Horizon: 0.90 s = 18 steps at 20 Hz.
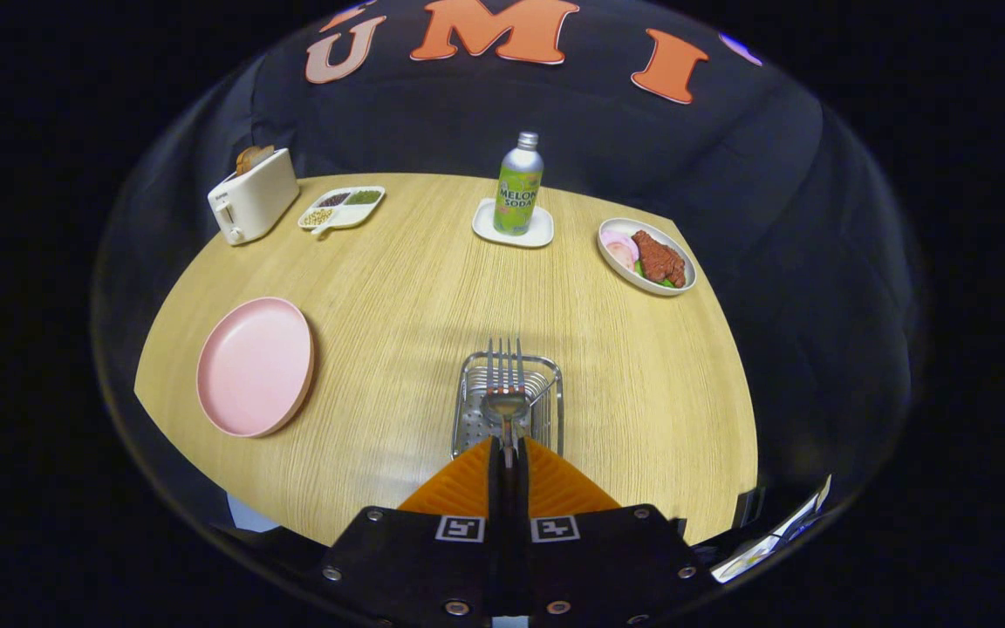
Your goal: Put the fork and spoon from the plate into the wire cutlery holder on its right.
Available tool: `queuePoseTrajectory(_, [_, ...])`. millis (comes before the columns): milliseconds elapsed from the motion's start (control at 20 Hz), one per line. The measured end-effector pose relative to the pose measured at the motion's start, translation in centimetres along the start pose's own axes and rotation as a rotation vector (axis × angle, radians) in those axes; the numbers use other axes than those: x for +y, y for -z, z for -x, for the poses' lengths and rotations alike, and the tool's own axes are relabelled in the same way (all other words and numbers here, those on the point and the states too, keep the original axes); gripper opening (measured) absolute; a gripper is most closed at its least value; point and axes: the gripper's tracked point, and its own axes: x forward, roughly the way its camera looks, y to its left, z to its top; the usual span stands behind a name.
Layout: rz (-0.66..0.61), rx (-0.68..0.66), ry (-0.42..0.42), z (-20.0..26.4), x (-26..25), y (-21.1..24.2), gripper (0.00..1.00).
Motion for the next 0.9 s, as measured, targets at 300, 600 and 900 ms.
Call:
queuePoseTrajectory(300, [0.031,0.149,-0.017,-0.6,0.1,1.9,0.05])
queuePoseTrajectory(600, [0.138,0.191,-0.020,-0.5,0.1,1.6,0.06])
queuePoseTrajectory(900, [0.045,0.115,-0.031,-0.8,-0.1,-0.8,0.09])
